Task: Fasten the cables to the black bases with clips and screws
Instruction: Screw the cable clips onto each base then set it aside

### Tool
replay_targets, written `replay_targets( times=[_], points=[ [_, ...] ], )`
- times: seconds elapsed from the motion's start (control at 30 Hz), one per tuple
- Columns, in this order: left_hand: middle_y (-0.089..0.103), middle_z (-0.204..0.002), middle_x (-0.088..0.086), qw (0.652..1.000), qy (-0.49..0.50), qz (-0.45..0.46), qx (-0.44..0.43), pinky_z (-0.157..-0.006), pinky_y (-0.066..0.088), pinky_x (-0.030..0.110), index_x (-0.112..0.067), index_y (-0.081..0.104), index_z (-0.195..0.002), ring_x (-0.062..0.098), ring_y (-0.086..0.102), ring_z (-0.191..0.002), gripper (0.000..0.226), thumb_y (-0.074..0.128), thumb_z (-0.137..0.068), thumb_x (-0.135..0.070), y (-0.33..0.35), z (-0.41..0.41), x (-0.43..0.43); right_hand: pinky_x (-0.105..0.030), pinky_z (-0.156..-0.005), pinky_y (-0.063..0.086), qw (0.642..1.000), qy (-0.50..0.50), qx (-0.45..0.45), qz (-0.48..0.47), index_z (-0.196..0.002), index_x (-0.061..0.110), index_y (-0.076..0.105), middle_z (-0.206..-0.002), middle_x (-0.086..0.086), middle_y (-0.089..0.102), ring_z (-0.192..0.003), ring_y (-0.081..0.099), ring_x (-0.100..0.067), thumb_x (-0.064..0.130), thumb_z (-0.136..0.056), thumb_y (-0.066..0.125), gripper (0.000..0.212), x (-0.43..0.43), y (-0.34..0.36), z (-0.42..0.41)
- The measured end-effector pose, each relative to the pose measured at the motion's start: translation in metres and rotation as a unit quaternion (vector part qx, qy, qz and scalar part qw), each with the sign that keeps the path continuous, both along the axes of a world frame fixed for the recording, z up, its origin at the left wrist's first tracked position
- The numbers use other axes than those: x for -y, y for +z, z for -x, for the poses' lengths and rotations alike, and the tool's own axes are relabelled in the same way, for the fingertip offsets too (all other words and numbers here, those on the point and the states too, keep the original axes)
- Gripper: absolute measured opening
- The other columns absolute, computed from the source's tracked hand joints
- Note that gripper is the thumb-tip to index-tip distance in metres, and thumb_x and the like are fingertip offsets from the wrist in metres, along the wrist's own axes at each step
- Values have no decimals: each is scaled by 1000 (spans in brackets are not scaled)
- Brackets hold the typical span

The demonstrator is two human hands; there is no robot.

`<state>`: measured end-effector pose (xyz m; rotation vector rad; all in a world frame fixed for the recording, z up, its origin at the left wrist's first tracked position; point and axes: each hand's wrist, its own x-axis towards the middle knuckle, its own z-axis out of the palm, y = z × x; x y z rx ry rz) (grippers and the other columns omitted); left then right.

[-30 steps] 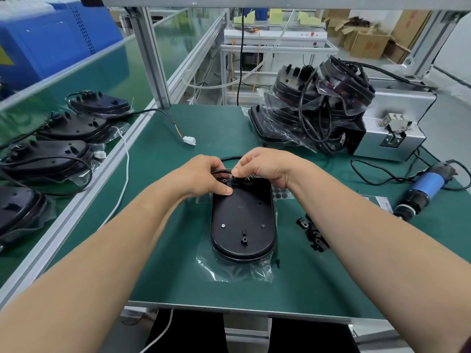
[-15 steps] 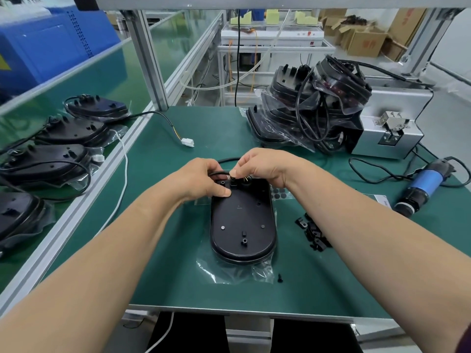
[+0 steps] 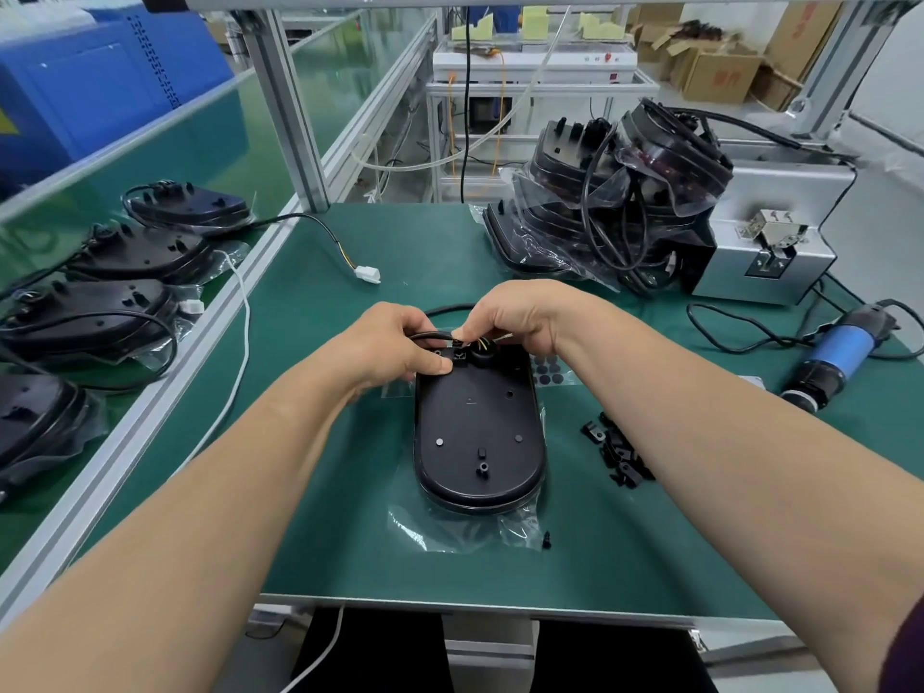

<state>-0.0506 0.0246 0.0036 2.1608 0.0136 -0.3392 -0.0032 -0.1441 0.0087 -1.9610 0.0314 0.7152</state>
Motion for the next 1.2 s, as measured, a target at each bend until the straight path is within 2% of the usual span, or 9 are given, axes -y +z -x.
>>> replay_targets(
  times=[0.1,0.23,0.43,0.6,0.7,0.9,1.0,1.1,1.2],
  points=[
    [59,-61,-2,1000,6,10,-1,-44,41,14,-7,68,-86,12,50,-52,18,81,-73,-6,-1,0,0,-34,-81,37,1000,7,1,8,-71,12,56,-79,-10,51,-81,46,-24,2,-85,70,22,0,0,-1],
    [61,-62,-3,1000,7,20,-2,-46,43,13,-8,68,-85,10,51,-52,18,81,-73,-5,-3,-1,-1,-28,-67,33,1000,12,0,8,-68,15,51,-72,-6,45,-66,38,-17,3,-86,69,29,0,-1,-3],
    [65,-66,-3,999,5,37,-7,-55,46,18,-12,69,-82,10,55,-56,18,83,-71,-7,-7,-3,-4,-27,-63,36,1000,25,7,-10,-70,12,53,-71,-6,47,-65,41,-16,1,-88,67,25,4,-2,-4],
    [60,-51,-8,999,18,46,-4,-39,39,14,-11,67,-77,6,50,-41,19,84,-69,-5,-7,-2,-3,-28,-66,42,997,70,23,8,-72,9,59,-68,-5,56,-65,50,-17,4,-88,68,20,4,1,-1],
    [59,-48,-9,999,14,41,5,-38,38,13,-10,67,-77,4,50,-39,18,83,-70,-4,-7,-1,-4,-27,-63,42,995,84,53,21,-70,12,62,-62,2,61,-65,54,-13,7,-88,71,20,5,1,3],
    [61,-55,-6,999,1,28,17,-43,42,13,-10,67,-78,1,51,-40,18,83,-71,-4,-8,-3,-2,-27,-69,37,993,82,79,24,-73,17,60,-78,-1,58,-76,48,-14,10,-87,72,20,8,1,7],
    [63,-57,-7,999,-10,30,8,-49,45,14,-10,69,-83,3,54,-48,15,81,-74,-6,-8,-5,-6,-31,-83,38,993,79,80,21,-73,16,60,-92,-9,58,-88,49,-20,8,-87,72,20,7,0,8],
    [69,-69,-10,996,-18,77,-29,-55,49,17,-13,72,-88,2,60,-66,6,74,-82,-11,-6,-9,-11,-32,-88,37,995,71,74,21,-72,16,59,-92,-9,58,-93,49,-21,7,-86,73,21,7,0,9],
    [68,-74,-11,996,-12,89,-30,-58,39,20,-19,74,-84,5,55,-71,4,75,-82,-16,-8,-10,-8,-35,-99,40,995,55,79,17,-70,16,60,-87,-4,63,-97,52,-21,4,-82,73,22,8,-1,10]
  ],
)
